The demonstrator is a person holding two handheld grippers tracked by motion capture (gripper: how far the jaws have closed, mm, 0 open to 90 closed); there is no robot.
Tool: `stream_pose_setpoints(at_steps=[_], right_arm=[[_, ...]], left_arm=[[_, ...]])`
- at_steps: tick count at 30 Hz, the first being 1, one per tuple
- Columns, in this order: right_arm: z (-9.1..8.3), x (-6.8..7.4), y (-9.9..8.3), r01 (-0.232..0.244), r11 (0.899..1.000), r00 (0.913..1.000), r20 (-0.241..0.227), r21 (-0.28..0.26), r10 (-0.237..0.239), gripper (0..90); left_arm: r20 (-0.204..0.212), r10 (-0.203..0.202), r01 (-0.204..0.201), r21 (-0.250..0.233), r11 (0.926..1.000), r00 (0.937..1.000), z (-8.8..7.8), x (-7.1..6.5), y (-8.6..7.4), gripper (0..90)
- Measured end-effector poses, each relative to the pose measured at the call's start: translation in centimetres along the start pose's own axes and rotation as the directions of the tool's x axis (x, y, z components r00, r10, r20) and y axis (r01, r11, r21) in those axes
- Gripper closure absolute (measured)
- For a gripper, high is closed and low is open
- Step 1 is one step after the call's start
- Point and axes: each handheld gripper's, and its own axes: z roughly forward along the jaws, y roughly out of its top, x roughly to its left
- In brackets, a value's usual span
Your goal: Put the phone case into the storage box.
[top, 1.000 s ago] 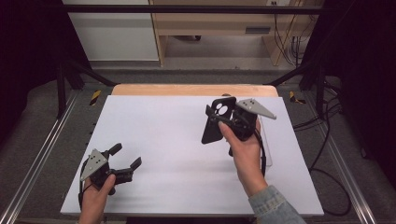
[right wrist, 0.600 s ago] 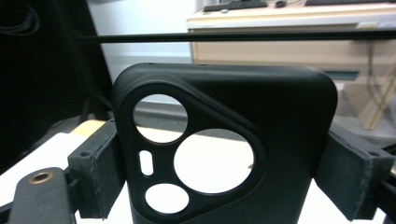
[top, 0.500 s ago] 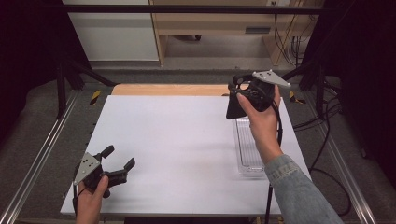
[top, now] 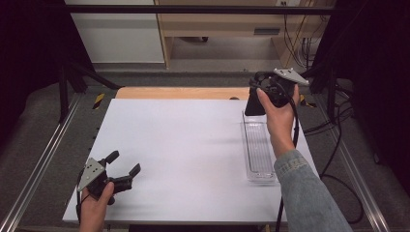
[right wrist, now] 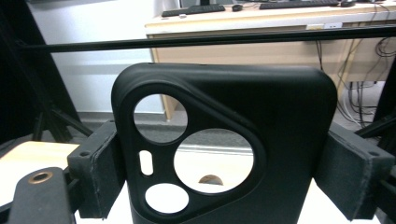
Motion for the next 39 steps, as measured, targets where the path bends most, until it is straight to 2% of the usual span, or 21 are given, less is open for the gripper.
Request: stream_pose_setpoints(at_steps=[4,7,15,22,28,34,39], right_arm=[[0.7,-0.5,-0.3,0.012,1.000,0.9994,0.033,0.005,-0.012,13.7],[1.3,-0.6,-0.8,0.041,0.999,0.9977,0.053,0.012,-0.041,13.7],[2.3,-0.3,-1.9,0.057,0.998,0.9959,0.069,0.024,-0.058,13.5],[3.3,-0.3,-2.7,0.064,0.997,0.9944,0.081,0.037,-0.067,13.5],[4.7,-0.3,-3.8,0.083,0.995,0.9908,0.103,0.048,-0.088,13.4],[6.2,-0.4,-5.1,0.069,0.996,0.9899,0.120,0.055,-0.075,13.3],[7.2,-0.5,-6.2,0.059,0.996,0.9904,0.120,0.073,-0.068,13.2]], left_arm=[[0.008,-0.002,0.002,0.000,1.0000,1.0000,0.2,0.0,0.0,4.3],[0.008,0.009,-0.009,-0.004,0.9999,0.9999,0.3,0.0,0.0,4.2],[-0.003,0.017,-0.017,-0.009,0.9998,0.9999,0.5,0.6,0.0,4.2],[0.001,0.036,-0.036,-0.005,0.9994,0.9994,0.6,0.5,0.0,4.2],[0.006,0.033,-0.033,-0.004,0.9994,0.9994,0.6,0.4,0.0,4.2],[0.001,0.038,-0.038,-0.002,0.9993,0.9993,0.6,0.7,0.0,4.2],[-0.005,0.026,-0.027,-0.003,0.9996,0.9996,0.5,0.9,0.0,4.2]])
